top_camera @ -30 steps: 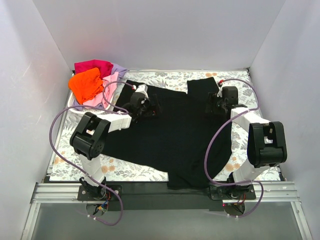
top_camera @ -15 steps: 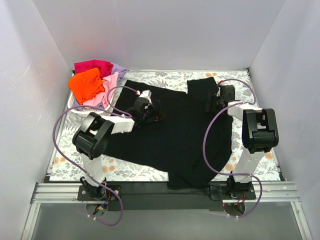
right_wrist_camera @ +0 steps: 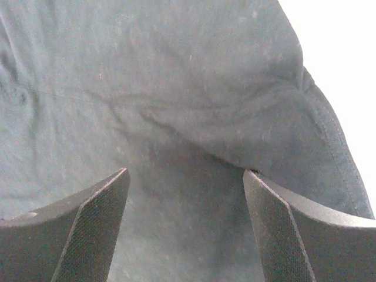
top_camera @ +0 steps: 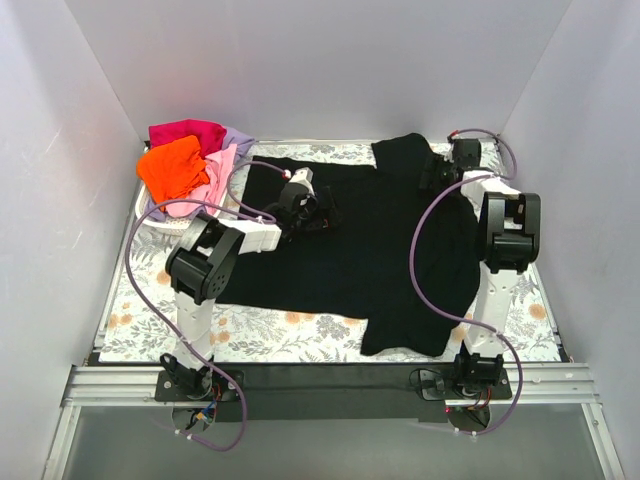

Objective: Fold and stack the t-shirts
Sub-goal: Flatten the tshirt out

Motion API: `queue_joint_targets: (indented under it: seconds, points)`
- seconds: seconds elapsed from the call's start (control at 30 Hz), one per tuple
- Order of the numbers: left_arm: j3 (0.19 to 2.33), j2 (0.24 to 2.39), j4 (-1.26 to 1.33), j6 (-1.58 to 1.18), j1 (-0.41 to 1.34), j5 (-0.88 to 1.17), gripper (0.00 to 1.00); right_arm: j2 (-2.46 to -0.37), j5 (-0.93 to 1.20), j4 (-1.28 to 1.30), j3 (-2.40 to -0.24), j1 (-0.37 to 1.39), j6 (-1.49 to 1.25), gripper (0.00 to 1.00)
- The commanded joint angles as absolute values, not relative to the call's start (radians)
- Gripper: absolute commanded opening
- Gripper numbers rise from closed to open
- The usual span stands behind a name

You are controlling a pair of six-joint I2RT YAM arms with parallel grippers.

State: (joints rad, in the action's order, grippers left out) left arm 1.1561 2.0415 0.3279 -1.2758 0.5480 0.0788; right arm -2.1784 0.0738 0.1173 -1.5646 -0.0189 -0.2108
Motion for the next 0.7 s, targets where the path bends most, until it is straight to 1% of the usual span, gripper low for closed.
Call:
queue_joint_targets:
  seconds: [0.0,0.07,0.2,0.33,0.43,0.5,0.53,0.57,0.63,0.67]
  points:
    - [1.201,2.097,0.244,-1.299,0.555,0.083,0.88,-2.322,0.139,0.277,-1.742,-0.035,-0.196,0.71]
    - [1.224,2.123,0.233,-1.299,0.555,0.075,0.88,-2.371,0.147,0.317,-1.874,-0.04,-0.19,0.71]
    - [1.301,2.169,0.19,-1.295,0.555,0.052,0.88,-2.479,0.207,0.367,-2.031,-0.041,-0.186,0.71]
    - [1.31,2.175,0.192,-1.298,0.558,0.06,0.88,-2.479,0.265,0.367,-2.045,-0.041,-0.176,0.7]
    - [1.292,2.137,0.189,-1.281,0.571,0.037,0.88,-2.401,0.27,0.345,-1.965,-0.04,-0.164,0.7]
    - [1.272,2.112,0.19,-1.269,0.583,0.019,0.88,-2.298,0.273,0.316,-1.892,-0.04,-0.161,0.69]
    - [1.261,2.097,0.192,-1.267,0.587,0.012,0.88,-2.258,0.273,0.293,-1.802,-0.038,-0.161,0.69]
    - [1.238,2.061,0.196,-1.261,0.595,-0.02,0.88,-2.173,0.272,0.247,-1.757,-0.037,-0.163,0.69]
    - [1.206,1.979,0.222,-1.243,0.604,-0.049,0.88,-2.081,0.262,0.204,-1.662,-0.031,-0.163,0.69]
    - [1.157,1.944,0.241,-1.23,0.617,-0.081,0.88,-1.987,0.259,0.181,-1.578,-0.029,-0.163,0.69]
